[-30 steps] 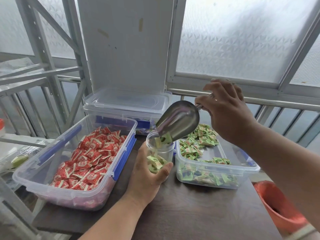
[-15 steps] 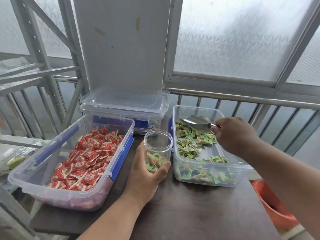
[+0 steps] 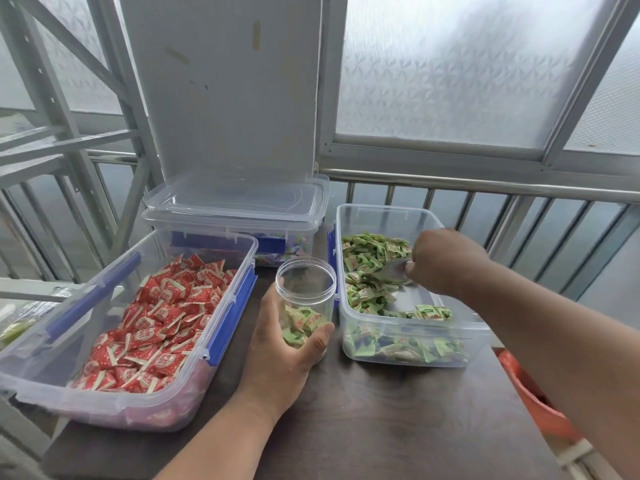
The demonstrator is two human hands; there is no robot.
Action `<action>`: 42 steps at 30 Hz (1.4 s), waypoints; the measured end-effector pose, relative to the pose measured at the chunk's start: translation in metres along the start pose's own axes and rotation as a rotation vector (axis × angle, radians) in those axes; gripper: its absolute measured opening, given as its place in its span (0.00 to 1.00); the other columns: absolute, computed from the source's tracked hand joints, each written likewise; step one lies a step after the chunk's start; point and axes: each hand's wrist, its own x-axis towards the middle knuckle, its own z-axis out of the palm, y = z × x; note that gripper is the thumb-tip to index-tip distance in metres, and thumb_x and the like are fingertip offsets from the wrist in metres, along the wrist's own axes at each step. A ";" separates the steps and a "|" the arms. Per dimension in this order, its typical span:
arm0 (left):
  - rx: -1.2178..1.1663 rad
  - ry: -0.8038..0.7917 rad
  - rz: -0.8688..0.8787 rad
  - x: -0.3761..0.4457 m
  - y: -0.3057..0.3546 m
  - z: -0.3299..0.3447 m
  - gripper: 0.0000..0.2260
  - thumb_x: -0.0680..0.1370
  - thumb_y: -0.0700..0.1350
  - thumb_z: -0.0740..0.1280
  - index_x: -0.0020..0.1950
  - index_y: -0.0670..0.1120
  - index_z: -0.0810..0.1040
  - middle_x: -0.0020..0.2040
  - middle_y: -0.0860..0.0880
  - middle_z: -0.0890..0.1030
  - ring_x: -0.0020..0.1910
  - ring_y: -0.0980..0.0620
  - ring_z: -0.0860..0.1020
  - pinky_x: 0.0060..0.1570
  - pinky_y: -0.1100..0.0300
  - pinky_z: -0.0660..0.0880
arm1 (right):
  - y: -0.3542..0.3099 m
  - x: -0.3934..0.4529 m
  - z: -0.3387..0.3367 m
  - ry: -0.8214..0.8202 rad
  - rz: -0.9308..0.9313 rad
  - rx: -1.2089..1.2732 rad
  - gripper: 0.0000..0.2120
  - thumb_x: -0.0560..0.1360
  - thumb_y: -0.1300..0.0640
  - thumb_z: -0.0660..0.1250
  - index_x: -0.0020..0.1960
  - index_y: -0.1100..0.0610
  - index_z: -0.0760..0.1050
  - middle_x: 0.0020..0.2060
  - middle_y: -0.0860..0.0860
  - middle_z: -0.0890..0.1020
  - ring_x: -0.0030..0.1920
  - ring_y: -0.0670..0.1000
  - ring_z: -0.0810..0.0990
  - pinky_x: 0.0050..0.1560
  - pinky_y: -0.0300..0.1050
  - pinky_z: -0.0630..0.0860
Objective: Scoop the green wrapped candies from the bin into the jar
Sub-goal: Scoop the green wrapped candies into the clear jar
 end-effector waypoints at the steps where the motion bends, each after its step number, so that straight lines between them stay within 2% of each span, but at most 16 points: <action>1: 0.004 0.001 -0.001 0.000 0.000 0.000 0.36 0.73 0.64 0.80 0.78 0.65 0.70 0.68 0.62 0.82 0.66 0.60 0.82 0.64 0.58 0.77 | -0.003 0.004 -0.002 -0.015 -0.011 -0.007 0.20 0.74 0.41 0.69 0.33 0.54 0.71 0.36 0.51 0.76 0.38 0.54 0.78 0.40 0.47 0.78; 4: 0.015 -0.002 0.003 0.000 0.001 0.000 0.35 0.73 0.65 0.80 0.77 0.66 0.70 0.68 0.63 0.82 0.66 0.61 0.82 0.63 0.60 0.76 | -0.013 0.017 0.001 -0.019 -0.019 0.020 0.21 0.74 0.39 0.68 0.33 0.54 0.71 0.38 0.53 0.78 0.39 0.56 0.78 0.41 0.49 0.80; 8: 0.031 0.005 0.017 0.001 0.002 0.000 0.35 0.73 0.65 0.80 0.77 0.69 0.69 0.69 0.64 0.81 0.67 0.62 0.81 0.62 0.69 0.75 | -0.026 0.029 0.034 -0.048 0.030 0.057 0.10 0.77 0.53 0.65 0.39 0.56 0.72 0.41 0.54 0.79 0.38 0.55 0.77 0.41 0.47 0.77; 10: 0.032 0.013 0.024 0.000 0.003 0.000 0.35 0.73 0.65 0.80 0.75 0.74 0.67 0.69 0.65 0.81 0.68 0.64 0.80 0.61 0.75 0.73 | -0.029 0.033 0.053 -0.154 0.056 0.101 0.05 0.78 0.58 0.63 0.45 0.59 0.74 0.42 0.55 0.81 0.37 0.56 0.82 0.38 0.49 0.81; 14: 0.031 0.018 0.024 0.001 0.002 0.001 0.34 0.73 0.65 0.80 0.73 0.78 0.66 0.69 0.65 0.81 0.68 0.62 0.81 0.61 0.73 0.73 | -0.026 0.044 0.063 -0.319 0.106 0.253 0.09 0.82 0.58 0.63 0.49 0.65 0.75 0.43 0.60 0.84 0.31 0.58 0.87 0.40 0.54 0.86; 19: 0.018 0.024 0.033 0.001 0.000 0.002 0.34 0.73 0.64 0.80 0.73 0.79 0.66 0.67 0.65 0.81 0.66 0.64 0.81 0.59 0.77 0.72 | -0.024 0.048 0.068 -0.277 0.013 0.010 0.11 0.81 0.56 0.63 0.53 0.62 0.80 0.48 0.56 0.83 0.46 0.57 0.83 0.48 0.47 0.82; 21: 0.014 0.021 0.031 0.001 0.001 0.002 0.34 0.72 0.63 0.81 0.72 0.78 0.67 0.67 0.65 0.82 0.65 0.64 0.82 0.59 0.77 0.72 | -0.023 0.049 0.066 -0.299 0.000 -0.083 0.08 0.79 0.61 0.63 0.52 0.62 0.80 0.44 0.55 0.79 0.45 0.56 0.78 0.45 0.46 0.77; 23: 0.013 0.013 0.023 0.002 0.001 0.001 0.33 0.72 0.62 0.81 0.72 0.77 0.68 0.66 0.65 0.82 0.65 0.63 0.82 0.59 0.77 0.73 | -0.020 0.048 0.064 -0.304 -0.001 -0.160 0.06 0.78 0.64 0.62 0.45 0.60 0.77 0.39 0.53 0.75 0.44 0.55 0.76 0.44 0.44 0.74; 25: 0.018 0.005 0.023 0.002 0.001 0.000 0.33 0.73 0.61 0.81 0.73 0.73 0.69 0.67 0.64 0.82 0.66 0.63 0.82 0.59 0.76 0.73 | -0.017 0.046 0.063 -0.281 0.003 -0.186 0.08 0.79 0.64 0.61 0.44 0.60 0.77 0.40 0.52 0.75 0.46 0.55 0.78 0.44 0.43 0.73; 27: 0.019 -0.009 0.021 0.002 0.000 0.000 0.33 0.74 0.61 0.81 0.75 0.69 0.70 0.67 0.62 0.82 0.66 0.61 0.82 0.61 0.70 0.76 | -0.014 0.046 0.062 -0.254 0.027 -0.154 0.09 0.79 0.66 0.61 0.42 0.60 0.76 0.40 0.52 0.74 0.46 0.54 0.78 0.43 0.42 0.72; 29: 0.010 -0.018 0.009 0.002 -0.002 -0.001 0.33 0.74 0.61 0.81 0.76 0.66 0.71 0.67 0.60 0.83 0.65 0.59 0.83 0.64 0.58 0.78 | -0.011 0.046 0.060 -0.227 0.057 -0.099 0.12 0.78 0.66 0.61 0.36 0.59 0.70 0.36 0.51 0.71 0.40 0.52 0.75 0.41 0.42 0.72; 31: 0.016 -0.018 -0.002 0.002 -0.003 -0.001 0.34 0.74 0.62 0.81 0.76 0.65 0.71 0.67 0.60 0.83 0.66 0.58 0.83 0.64 0.54 0.78 | -0.008 0.045 0.054 -0.217 0.086 -0.041 0.13 0.77 0.66 0.60 0.34 0.58 0.67 0.34 0.51 0.70 0.35 0.51 0.73 0.41 0.43 0.71; 34: 0.024 -0.014 -0.009 0.002 -0.003 -0.001 0.34 0.74 0.61 0.81 0.76 0.66 0.70 0.67 0.61 0.83 0.66 0.59 0.83 0.63 0.58 0.77 | -0.003 0.038 0.044 -0.170 0.108 0.057 0.10 0.76 0.68 0.60 0.37 0.60 0.70 0.36 0.53 0.74 0.40 0.55 0.78 0.41 0.44 0.74; 37: 0.023 -0.009 -0.010 0.003 -0.002 -0.001 0.34 0.73 0.61 0.81 0.75 0.67 0.70 0.66 0.63 0.83 0.64 0.61 0.83 0.60 0.65 0.77 | 0.003 0.030 0.034 -0.093 0.128 0.218 0.07 0.76 0.69 0.60 0.46 0.63 0.76 0.44 0.59 0.82 0.45 0.59 0.82 0.44 0.49 0.79; 39: 0.020 -0.007 -0.011 0.003 -0.002 -0.001 0.34 0.73 0.61 0.81 0.76 0.67 0.70 0.66 0.63 0.83 0.64 0.62 0.83 0.61 0.64 0.76 | 0.008 0.027 0.029 -0.059 0.137 0.344 0.10 0.77 0.68 0.59 0.54 0.62 0.77 0.47 0.60 0.82 0.43 0.58 0.79 0.41 0.50 0.77; 42: 0.009 -0.006 -0.006 0.003 -0.002 -0.001 0.35 0.73 0.61 0.81 0.76 0.67 0.70 0.67 0.64 0.82 0.66 0.63 0.82 0.61 0.69 0.75 | 0.014 0.021 0.020 -0.005 0.117 0.448 0.11 0.78 0.66 0.58 0.54 0.55 0.75 0.42 0.56 0.80 0.38 0.55 0.77 0.34 0.45 0.73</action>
